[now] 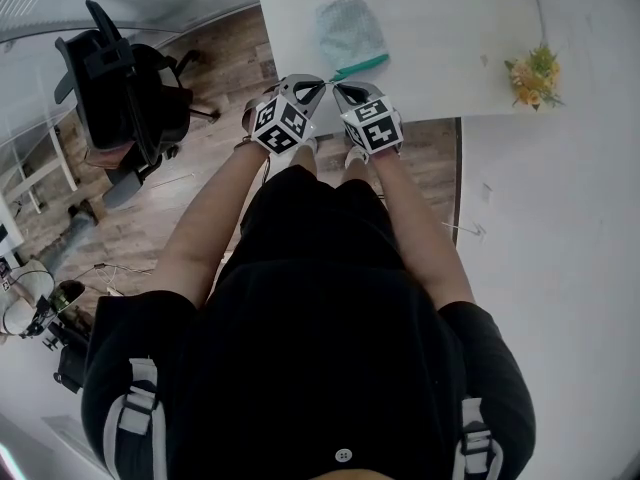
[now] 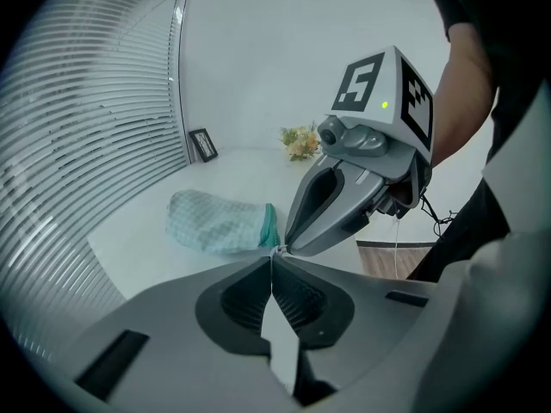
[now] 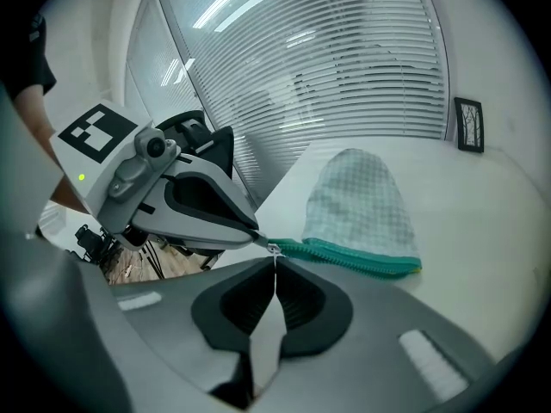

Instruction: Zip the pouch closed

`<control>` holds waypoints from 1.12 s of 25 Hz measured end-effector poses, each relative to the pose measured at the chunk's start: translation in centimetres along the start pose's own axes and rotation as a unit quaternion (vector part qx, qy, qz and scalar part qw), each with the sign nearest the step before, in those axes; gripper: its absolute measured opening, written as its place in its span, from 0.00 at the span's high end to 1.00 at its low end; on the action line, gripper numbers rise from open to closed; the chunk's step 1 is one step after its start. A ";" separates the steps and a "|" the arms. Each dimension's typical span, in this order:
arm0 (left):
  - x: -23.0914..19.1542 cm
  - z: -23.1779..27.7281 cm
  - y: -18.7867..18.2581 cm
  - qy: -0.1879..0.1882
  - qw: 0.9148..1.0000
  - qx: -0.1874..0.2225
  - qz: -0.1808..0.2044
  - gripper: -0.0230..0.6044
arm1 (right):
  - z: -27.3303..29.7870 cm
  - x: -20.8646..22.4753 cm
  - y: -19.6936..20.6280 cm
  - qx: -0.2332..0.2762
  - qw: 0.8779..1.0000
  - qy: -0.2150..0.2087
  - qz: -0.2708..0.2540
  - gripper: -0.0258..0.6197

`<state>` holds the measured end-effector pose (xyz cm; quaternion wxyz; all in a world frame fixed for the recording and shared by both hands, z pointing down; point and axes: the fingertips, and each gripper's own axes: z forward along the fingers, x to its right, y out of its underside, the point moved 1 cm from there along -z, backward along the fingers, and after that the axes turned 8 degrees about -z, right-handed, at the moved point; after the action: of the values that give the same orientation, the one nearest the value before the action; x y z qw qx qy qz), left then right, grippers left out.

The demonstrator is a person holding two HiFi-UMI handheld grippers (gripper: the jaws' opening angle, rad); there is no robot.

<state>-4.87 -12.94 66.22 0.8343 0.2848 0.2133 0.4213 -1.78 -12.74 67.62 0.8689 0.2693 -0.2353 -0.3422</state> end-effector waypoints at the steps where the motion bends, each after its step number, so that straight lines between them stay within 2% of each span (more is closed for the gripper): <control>1: 0.0 0.0 0.1 -0.001 1.000 -0.001 0.001 0.95 | 0.1 -0.1 0.0 -0.002 1.000 0.000 0.000 0.94; 12: -0.3 -0.3 1.0 -0.003 1.000 -0.007 0.010 0.95 | 0.5 -0.3 0.2 -0.011 1.000 -0.001 0.003 0.94; 28: -0.7 -0.1 1.7 -0.006 1.000 -0.015 0.002 0.95 | 0.7 0.2 0.7 -0.015 1.000 0.005 0.008 0.94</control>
<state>-6.33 -12.66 67.35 0.8391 0.2748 0.2013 0.4241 -1.75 -12.63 68.58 0.8770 0.2557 -0.2277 -0.3371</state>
